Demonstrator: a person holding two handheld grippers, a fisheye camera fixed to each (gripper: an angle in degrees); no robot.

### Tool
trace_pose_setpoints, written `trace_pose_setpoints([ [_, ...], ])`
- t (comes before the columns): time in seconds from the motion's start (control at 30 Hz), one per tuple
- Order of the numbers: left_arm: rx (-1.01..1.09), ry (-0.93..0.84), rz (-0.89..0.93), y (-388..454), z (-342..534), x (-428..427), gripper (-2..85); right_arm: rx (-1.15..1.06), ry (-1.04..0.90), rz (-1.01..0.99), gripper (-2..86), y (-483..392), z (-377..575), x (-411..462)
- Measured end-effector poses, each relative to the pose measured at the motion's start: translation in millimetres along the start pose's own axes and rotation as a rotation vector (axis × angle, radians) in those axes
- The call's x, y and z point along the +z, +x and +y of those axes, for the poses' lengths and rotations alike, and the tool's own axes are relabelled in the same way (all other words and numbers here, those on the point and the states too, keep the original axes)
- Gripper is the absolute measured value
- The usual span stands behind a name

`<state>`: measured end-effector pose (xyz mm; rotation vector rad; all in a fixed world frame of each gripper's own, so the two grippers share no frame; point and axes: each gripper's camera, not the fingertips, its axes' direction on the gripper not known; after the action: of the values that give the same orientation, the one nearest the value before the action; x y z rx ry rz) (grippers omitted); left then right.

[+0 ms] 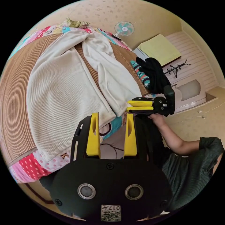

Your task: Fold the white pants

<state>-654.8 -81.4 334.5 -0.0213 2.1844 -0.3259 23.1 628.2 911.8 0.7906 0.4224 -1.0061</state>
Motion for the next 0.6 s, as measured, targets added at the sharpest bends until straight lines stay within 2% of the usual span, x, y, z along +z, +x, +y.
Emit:
trace_pose_setpoints([
  [0.07, 0.048, -0.058, -0.05, 19, -9, 31, 15.6, -0.004, -0.084, 0.078, 5.9, -6, 9, -16],
  [0.13, 0.034, -0.143, -0.133, 30, -13, 69, 12.6, 0.037, -0.046, 0.082, 5.6, -4, 27, -37],
  [0.17, 0.022, -0.116, -0.266, 39, -7, 76, 10.0, 0.063, -0.013, 0.009, 5.4, 2, 40, -49],
  [0.23, 0.07, -0.111, -0.317, 52, 2, 85, 7.0, 0.1, 0.046, -0.12, 5.2, 15, 61, -62],
  [0.33, 0.174, -0.097, -0.144, 70, 23, 75, 5.2, 0.191, 0.127, -0.222, 5.2, 37, 94, -77],
  [0.47, 0.484, -0.051, 0.06, 126, 77, 39, 5.4, 0.218, 0.221, -0.308, 5.6, 51, 130, -103],
  [0.53, 0.518, -0.096, 0.135, 136, 92, 46, 5.8, 0.164, 0.172, -0.325, 6.0, 50, 135, -101],
  [0.6, 0.441, -0.221, 0.16, 133, 97, 84, 7.0, 0.118, 0.051, -0.298, 6.7, 49, 134, -84],
])
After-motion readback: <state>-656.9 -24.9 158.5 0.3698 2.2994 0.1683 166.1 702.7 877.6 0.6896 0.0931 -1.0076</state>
